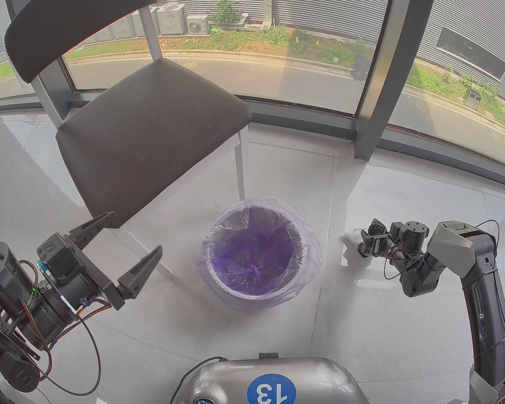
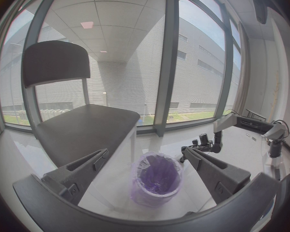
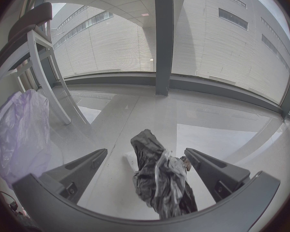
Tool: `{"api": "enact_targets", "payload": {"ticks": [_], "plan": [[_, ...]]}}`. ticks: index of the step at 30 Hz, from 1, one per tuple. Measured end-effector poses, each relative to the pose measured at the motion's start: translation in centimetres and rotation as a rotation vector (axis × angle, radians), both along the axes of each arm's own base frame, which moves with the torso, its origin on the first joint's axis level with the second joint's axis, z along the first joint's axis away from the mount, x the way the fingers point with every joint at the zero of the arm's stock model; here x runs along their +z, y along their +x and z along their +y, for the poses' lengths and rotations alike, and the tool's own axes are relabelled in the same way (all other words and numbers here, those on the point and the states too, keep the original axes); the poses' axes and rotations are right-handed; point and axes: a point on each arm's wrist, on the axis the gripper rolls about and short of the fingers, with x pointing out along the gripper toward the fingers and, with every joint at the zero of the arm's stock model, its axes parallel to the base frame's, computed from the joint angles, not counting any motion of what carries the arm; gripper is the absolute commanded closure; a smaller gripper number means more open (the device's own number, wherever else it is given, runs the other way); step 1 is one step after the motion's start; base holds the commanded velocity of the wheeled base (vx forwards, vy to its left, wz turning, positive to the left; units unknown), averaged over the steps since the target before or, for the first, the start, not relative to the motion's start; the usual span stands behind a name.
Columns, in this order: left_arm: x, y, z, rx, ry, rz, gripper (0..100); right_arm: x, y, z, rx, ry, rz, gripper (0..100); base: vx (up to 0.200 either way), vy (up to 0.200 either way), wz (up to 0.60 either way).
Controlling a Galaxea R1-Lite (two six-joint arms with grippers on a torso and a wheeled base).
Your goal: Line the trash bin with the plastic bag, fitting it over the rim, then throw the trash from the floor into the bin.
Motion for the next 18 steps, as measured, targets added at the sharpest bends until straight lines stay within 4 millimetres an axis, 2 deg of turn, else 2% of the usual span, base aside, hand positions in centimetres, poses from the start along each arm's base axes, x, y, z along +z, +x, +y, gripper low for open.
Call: {"api": "enact_targets", "payload": {"ticks": [6, 7, 18], "plan": [[0.2, 0.1, 0.4, 0.054, -0.007, -0.01, 0, -0.2, 0.8, 0.0, -0.003, 0.0, -0.024, 0, 0.0, 0.0, 0.0], [0.3, 0.2, 0.5, 0.058, -0.008, -0.011, 0, -0.3, 0.9, 0.0, -0.003, 0.0, -0.024, 100, 0.0, 0.0, 0.0], [-0.4, 0.7, 1.3, 0.111, 0.005, 0.023, 0, -1.0, 0.9, -0.8, -0.016, 0.0, 0.03, 100, 0.0, 0.0, 0.0]]}}
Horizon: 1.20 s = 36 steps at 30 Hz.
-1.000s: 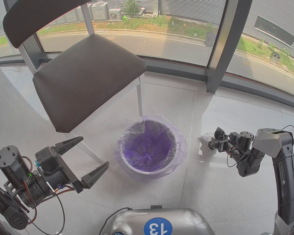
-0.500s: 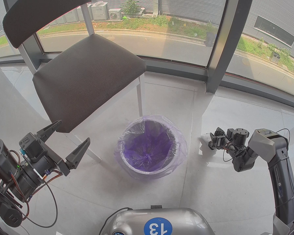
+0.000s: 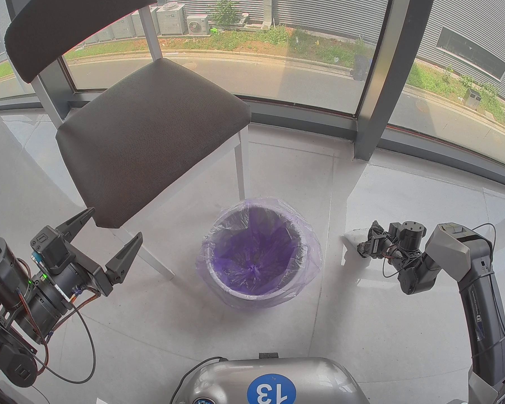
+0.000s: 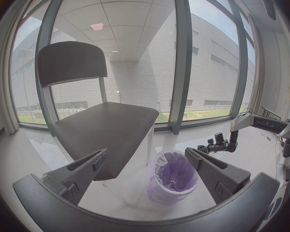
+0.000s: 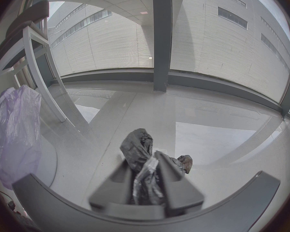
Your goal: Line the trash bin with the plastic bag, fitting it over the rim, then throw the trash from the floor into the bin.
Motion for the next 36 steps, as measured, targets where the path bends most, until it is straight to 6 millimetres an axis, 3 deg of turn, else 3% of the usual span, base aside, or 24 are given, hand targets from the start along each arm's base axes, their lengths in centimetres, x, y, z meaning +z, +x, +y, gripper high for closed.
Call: {"api": "enact_targets", "payload": {"ticks": [9, 18, 26, 36], "plan": [[-0.8, -0.3, -0.6, -0.038, 0.018, 0.038, 0, -0.2, -0.3, -0.6, -0.013, 0.0, 0.015, 100, 0.0, 0.0, 0.0], [-1.0, -2.1, -2.3, -0.221, 0.026, 0.045, 0, 0.4, -1.8, -0.5, 0.0, 0.0, 0.058, 100, 0.0, 0.0, 0.0], [-0.8, -2.4, -2.6, -0.252, 0.018, 0.038, 0, 3.6, -3.6, 0.4, 0.035, 0.003, 0.036, 100, 0.0, 0.0, 0.0], [-0.7, -2.5, -2.5, -0.235, 0.014, 0.032, 0, 10.0, -6.8, 2.4, 0.093, -0.007, -0.086, 100, 0.0, 0.0, 0.0]]}}
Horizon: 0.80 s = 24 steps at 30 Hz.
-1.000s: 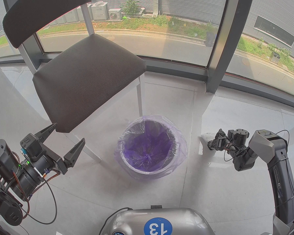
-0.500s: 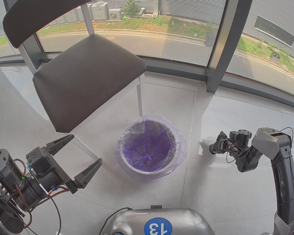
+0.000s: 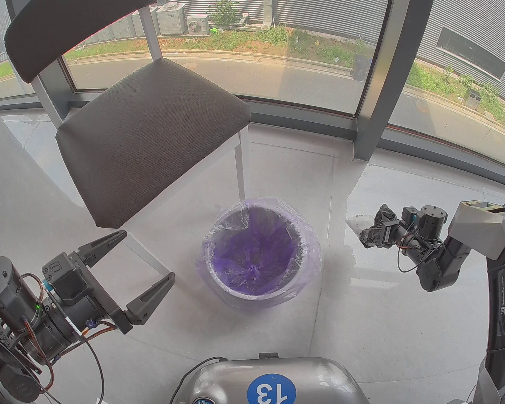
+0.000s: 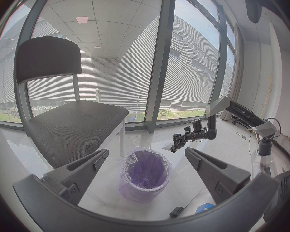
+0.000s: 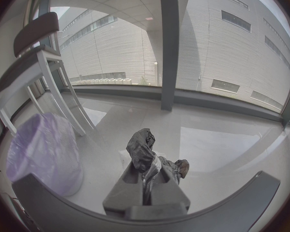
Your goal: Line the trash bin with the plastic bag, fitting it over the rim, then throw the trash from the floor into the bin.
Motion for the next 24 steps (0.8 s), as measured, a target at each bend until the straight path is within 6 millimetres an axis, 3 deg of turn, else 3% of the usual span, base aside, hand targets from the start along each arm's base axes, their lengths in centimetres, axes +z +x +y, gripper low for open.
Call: {"api": "enact_targets", "payload": {"ticks": [9, 18, 24], "plan": [[0.1, 0.0, 0.2, 0.041, -0.025, 0.008, 0, 6.1, -4.2, 2.7, 0.099, -0.045, -0.192, 100, 0.0, 0.0, 0.0], [0.6, -0.3, 0.4, 0.077, -0.043, -0.013, 0, 9.2, -7.6, 5.0, 0.177, -0.067, -0.241, 100, 0.0, 0.0, 0.0], [0.9, -0.5, 0.6, 0.114, -0.071, -0.014, 0, 12.2, -9.6, 8.0, 0.265, -0.069, -0.305, 100, 0.0, 0.0, 0.0]]}}
